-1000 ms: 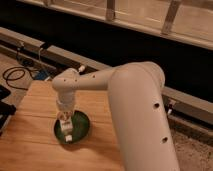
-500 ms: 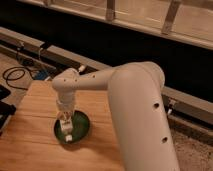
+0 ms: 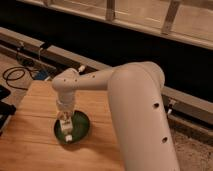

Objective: Place the bottle in the ceramic bowl

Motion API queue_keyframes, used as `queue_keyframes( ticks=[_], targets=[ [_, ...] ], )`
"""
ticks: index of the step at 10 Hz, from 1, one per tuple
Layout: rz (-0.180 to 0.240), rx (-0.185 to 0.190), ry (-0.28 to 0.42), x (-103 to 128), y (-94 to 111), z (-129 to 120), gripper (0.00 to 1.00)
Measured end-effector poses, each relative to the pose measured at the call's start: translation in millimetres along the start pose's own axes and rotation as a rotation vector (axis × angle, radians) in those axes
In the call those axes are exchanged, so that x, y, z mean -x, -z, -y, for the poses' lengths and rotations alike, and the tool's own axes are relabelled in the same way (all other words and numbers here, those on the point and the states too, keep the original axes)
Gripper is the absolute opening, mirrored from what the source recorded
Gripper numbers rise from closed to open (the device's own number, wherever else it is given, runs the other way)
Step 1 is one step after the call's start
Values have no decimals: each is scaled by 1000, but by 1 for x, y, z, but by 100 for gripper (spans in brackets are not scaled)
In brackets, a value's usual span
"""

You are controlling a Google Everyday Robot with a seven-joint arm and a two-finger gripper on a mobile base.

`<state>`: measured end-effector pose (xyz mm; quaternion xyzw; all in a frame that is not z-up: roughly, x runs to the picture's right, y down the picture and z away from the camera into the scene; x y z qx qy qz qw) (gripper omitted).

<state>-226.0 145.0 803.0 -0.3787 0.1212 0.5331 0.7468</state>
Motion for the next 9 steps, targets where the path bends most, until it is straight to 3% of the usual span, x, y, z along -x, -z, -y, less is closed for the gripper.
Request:
queue_keyframes(
  ticks=[3, 4, 9],
  targets=[
    [0, 0, 1, 0, 0, -1, 1],
    [0, 0, 2, 0, 0, -1, 5],
    [-1, 0, 1, 0, -1, -1, 53]
  ],
)
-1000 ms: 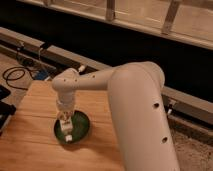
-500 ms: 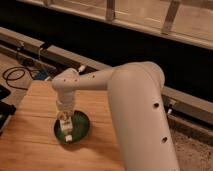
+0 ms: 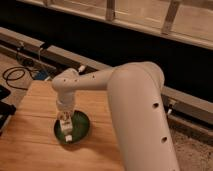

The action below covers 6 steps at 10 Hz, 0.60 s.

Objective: Place the bottle in the ceramic bowl

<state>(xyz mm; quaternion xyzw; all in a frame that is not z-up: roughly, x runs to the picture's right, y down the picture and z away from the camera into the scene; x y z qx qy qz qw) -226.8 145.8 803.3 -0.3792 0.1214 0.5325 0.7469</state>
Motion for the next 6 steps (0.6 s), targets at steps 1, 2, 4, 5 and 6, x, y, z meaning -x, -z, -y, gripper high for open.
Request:
queue_keyframes(
  ticks=[1, 2, 4, 5, 6],
  targets=[
    [0, 0, 0, 0, 0, 0, 65],
    [0, 0, 0, 0, 0, 0, 74],
    [0, 0, -1, 0, 0, 0, 80],
    [0, 0, -1, 0, 0, 0, 80],
    [0, 0, 0, 0, 0, 0, 80]
  ],
)
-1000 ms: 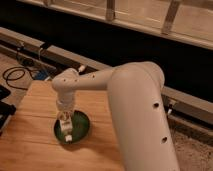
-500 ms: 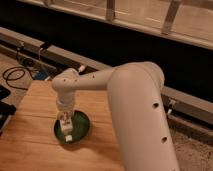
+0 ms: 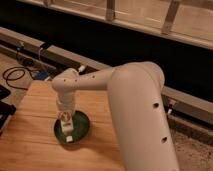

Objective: Place the bottle in the ceramic bowl

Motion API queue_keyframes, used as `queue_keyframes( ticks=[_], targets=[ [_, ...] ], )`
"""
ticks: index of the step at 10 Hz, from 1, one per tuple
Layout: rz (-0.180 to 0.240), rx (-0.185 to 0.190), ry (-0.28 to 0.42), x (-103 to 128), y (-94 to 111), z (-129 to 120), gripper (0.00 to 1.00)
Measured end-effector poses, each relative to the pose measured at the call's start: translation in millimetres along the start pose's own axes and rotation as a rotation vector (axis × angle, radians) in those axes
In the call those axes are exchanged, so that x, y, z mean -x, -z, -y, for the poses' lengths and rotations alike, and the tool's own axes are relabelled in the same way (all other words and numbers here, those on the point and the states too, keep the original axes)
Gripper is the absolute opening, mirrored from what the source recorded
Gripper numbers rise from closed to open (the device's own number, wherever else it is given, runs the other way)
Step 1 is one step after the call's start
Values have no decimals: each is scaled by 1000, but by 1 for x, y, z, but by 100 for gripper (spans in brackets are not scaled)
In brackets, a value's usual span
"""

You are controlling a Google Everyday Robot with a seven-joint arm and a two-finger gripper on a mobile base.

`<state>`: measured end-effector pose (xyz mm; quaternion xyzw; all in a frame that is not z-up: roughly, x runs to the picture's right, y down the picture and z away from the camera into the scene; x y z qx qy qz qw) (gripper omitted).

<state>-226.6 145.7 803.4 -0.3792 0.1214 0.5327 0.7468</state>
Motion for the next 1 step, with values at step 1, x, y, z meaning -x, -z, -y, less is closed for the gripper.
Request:
queue_keyframes(
  ticks=[1],
  targets=[
    [0, 0, 0, 0, 0, 0, 80]
  ],
)
